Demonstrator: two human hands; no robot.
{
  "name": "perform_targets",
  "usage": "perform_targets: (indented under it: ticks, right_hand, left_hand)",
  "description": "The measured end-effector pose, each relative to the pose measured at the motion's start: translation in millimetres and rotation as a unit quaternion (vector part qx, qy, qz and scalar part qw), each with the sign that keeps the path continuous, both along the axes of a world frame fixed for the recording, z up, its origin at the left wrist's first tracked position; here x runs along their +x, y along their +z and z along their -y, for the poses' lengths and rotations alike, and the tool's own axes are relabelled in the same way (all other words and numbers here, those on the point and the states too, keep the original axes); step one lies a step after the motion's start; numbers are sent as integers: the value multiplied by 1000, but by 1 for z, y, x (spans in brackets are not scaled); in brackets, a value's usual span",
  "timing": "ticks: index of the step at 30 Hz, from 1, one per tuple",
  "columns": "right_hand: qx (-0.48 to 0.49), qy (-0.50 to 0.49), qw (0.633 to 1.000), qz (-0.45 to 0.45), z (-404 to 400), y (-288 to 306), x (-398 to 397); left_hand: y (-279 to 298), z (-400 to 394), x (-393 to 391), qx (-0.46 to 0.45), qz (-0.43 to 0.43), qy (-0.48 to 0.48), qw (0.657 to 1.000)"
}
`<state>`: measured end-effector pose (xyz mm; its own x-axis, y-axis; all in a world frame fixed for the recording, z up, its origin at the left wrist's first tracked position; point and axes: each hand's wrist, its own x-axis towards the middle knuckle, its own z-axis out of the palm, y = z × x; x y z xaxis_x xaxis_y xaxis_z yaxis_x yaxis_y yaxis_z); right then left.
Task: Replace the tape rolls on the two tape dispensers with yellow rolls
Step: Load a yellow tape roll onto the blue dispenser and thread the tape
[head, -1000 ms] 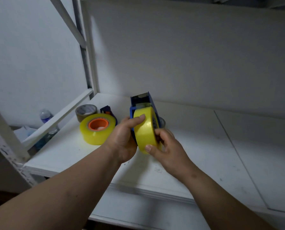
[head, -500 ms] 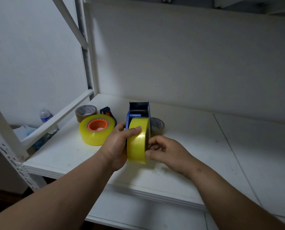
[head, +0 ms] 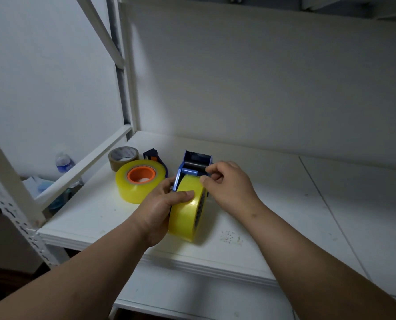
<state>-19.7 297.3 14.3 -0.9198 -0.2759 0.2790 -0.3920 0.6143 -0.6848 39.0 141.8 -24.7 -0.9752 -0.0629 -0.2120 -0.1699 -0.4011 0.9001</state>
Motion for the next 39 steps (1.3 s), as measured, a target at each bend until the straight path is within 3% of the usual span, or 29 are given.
perform_targets:
  ticks: [3, 11, 16, 25, 32, 39]
  right_hand:
    - [40, -15, 998, 39, 15, 4, 0]
    - [19, -69, 991, 113, 54, 20, 10]
    - [101, -125, 984, 76, 57, 20, 16]
    - [38, -130, 990, 28, 56, 6, 32]
    - [36, -120, 992, -34, 53, -4, 29]
    - [24, -115, 992, -40, 49, -8, 23]
  left_hand:
    - [-2, 17, 0, 1, -6, -29, 1000]
    - [-1, 51, -3, -5, -18, -104, 994]
    - [2, 53, 1, -19, -15, -139, 990]
    - [5, 50, 0, -28, 12, -153, 988]
    - [0, 37, 1, 10, 35, -62, 997]
    - [-2, 26, 3, -3, 28, 12, 1000]
